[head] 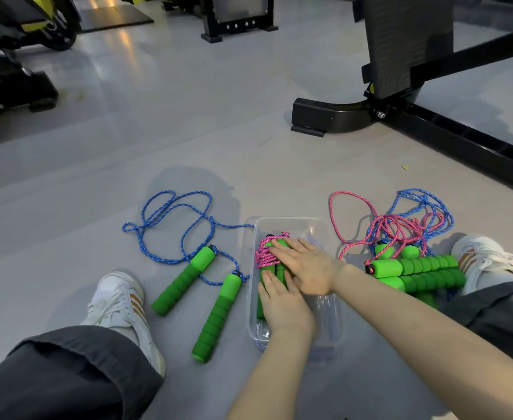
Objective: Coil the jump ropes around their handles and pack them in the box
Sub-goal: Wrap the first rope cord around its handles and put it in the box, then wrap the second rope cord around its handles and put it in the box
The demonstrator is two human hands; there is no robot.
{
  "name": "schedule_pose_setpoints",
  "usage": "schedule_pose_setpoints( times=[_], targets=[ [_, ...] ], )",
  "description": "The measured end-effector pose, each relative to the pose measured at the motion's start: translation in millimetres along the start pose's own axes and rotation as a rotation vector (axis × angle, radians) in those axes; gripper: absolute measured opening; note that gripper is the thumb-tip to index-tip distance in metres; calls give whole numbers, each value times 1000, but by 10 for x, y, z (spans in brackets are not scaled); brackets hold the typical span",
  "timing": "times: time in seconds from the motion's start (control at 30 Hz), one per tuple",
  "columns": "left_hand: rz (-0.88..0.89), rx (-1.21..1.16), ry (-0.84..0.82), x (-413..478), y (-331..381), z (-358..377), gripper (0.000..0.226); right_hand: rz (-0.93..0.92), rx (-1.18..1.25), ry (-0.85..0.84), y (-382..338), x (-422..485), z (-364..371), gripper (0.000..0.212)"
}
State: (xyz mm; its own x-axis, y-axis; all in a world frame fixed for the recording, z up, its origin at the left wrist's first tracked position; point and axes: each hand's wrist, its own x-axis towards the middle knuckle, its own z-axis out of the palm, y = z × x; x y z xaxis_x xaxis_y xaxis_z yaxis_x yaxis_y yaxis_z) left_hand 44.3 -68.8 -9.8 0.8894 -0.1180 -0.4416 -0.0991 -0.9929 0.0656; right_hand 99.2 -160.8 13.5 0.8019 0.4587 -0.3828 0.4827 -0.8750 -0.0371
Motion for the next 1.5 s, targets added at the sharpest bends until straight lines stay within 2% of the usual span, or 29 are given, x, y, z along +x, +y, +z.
schedule_pose_setpoints(
  times=[0.07,0.13,0.2,0.3,0.37,0.47,0.57,0.67,0.7,0.8,0.83,0.9,0.97,1.1,1.2,1.33,1.5],
  targets=[
    [53,-43,116,-27,-86,-68,57,-10,-18,4,6,-33,-56,66],
    [143,-69,349,-29,-213,-112,49,-5,-56,2,-6,-41,-119,65],
    [261,-91,489,-15,-417,-174,45,16,-61,50,-50,-14,-214,64],
    [221,-119,605,-17,-805,-317,44,5,-26,203,-215,108,-376,62],
    [166,-78,557,27,-1161,-322,50,-71,-22,265,-465,268,-453,57],
    [100,1,491,70,-1588,-153,41,-180,-139,220,-837,529,-373,58],
    [71,35,267,25,-1874,62,65,-232,-282,109,-1068,826,-221,56],
    [151,36,217,-31,-1958,265,98,-246,-330,-26,-1167,1003,-190,43],
    [204,49,226,-54,-1954,332,98,-257,-335,-86,-1177,1027,-204,38],
    [280,109,255,-114,-1930,433,59,-307,-351,-205,-1187,1079,-234,30],
    [278,129,342,-68,-1926,486,52,-312,-347,-223,-1168,1091,-235,28],
    [264,90,431,6,-1900,542,55,-322,-325,-233,-1105,1102,-239,27],
    [212,62,495,44,-1894,486,58,-339,-283,-159,-1027,1126,-285,27],
    [25,-50,478,266,-2005,430,53,-329,-277,59,-927,1262,-364,30],
    [-22,-94,459,355,-2073,457,46,-330,-211,132,-947,1343,-324,29],
    [-4,-186,332,367,-2074,542,49,-302,-206,93,-964,1416,-285,46],
    [-13,-137,338,342,-2033,513,56,-327,-326,-82,-956,1564,-287,70]
  ],
)
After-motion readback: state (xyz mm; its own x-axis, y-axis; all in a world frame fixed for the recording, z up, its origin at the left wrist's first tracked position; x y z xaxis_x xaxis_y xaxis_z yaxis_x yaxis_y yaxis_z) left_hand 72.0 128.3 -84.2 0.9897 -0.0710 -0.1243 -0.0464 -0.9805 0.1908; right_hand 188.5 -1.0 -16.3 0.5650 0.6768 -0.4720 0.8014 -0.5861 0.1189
